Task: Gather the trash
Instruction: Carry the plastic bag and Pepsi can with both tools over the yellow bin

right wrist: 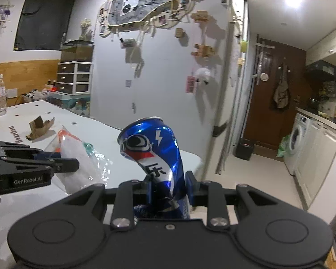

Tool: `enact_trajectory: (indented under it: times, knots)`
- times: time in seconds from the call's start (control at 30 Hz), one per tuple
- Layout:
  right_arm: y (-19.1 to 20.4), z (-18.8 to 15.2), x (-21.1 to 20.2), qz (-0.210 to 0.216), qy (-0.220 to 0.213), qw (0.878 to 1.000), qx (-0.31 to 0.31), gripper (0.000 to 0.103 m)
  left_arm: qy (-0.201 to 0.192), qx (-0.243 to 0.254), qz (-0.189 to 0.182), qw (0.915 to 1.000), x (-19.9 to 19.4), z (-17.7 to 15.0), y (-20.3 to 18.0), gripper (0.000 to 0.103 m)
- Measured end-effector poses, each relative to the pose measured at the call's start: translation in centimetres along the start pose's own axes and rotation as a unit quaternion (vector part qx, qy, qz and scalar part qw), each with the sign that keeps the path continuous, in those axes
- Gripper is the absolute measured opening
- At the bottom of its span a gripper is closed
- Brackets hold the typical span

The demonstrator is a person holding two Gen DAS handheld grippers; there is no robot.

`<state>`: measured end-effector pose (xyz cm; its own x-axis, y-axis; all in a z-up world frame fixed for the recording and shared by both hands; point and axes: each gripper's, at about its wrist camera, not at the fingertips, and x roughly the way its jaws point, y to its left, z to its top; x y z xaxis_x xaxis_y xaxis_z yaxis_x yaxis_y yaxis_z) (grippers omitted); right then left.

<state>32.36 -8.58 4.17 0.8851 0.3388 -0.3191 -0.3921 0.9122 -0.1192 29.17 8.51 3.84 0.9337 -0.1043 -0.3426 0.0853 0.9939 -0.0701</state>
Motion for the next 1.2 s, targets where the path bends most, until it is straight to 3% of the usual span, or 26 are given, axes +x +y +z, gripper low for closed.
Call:
enact_trajectory:
  times: [0.57,0.9,1.2]
  knots:
    - [-9.7,-6.7,-6.9,-0.067,0.015,0.996,0.056,0.029,0.026,0.022,-0.083,0.9959,0.7,-1.5,-12.8,0.019]
    - [-14.9,-12.2,-7.4,-0.086,0.052,0.990,0.096,0.029,0.064,0.025,-0.083,0.9942,2.4,-3.7,-18.8,0.019]
    - [-18.0,-17.1,-6.3,-0.074,0.114,0.983,0.124,0.029,0.141,-0.010,-0.082,0.9866,7.4,-9.6,-22.5,0.019]
